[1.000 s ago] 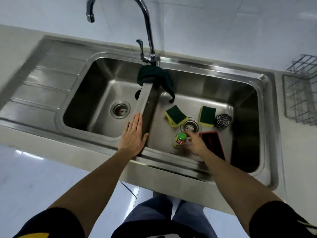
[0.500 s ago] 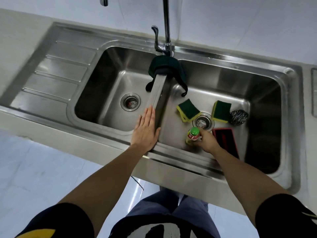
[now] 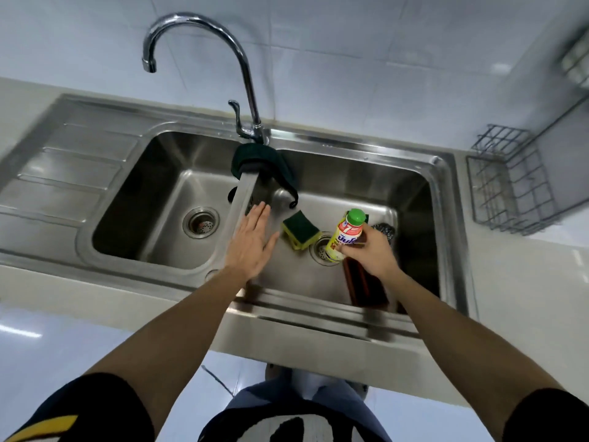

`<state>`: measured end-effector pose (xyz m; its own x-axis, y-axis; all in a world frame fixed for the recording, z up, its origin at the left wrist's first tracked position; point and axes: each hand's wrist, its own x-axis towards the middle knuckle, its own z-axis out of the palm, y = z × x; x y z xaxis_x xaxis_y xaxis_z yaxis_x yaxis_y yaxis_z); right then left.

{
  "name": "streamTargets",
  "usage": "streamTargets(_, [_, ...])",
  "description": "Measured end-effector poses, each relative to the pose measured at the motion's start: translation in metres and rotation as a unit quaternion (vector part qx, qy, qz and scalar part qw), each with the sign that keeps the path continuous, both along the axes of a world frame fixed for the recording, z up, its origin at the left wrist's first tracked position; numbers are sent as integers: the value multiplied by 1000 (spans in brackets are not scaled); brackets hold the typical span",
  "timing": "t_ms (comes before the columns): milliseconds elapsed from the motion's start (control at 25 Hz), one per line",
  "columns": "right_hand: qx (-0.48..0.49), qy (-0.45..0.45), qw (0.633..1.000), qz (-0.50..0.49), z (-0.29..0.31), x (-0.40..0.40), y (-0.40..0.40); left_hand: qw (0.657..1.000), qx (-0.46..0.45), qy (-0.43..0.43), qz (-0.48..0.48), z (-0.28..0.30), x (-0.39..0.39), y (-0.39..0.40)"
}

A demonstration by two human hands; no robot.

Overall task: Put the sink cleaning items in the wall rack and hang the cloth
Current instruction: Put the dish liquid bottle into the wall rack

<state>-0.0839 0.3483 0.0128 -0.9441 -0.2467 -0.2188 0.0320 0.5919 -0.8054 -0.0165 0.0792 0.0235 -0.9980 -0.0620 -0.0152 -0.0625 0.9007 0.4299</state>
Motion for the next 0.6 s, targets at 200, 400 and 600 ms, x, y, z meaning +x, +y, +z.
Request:
streamTargets(200, [-30, 143, 988, -45, 110, -20, 71, 991, 73, 94, -63, 59, -54, 94])
streamTargets(400, [-14, 296, 951, -88, 227, -42, 148, 971, 117, 167, -123, 122, -102, 201])
streamTargets(600, [1, 408, 897, -173, 301, -80, 208, 957, 140, 184, -175, 167, -138, 288])
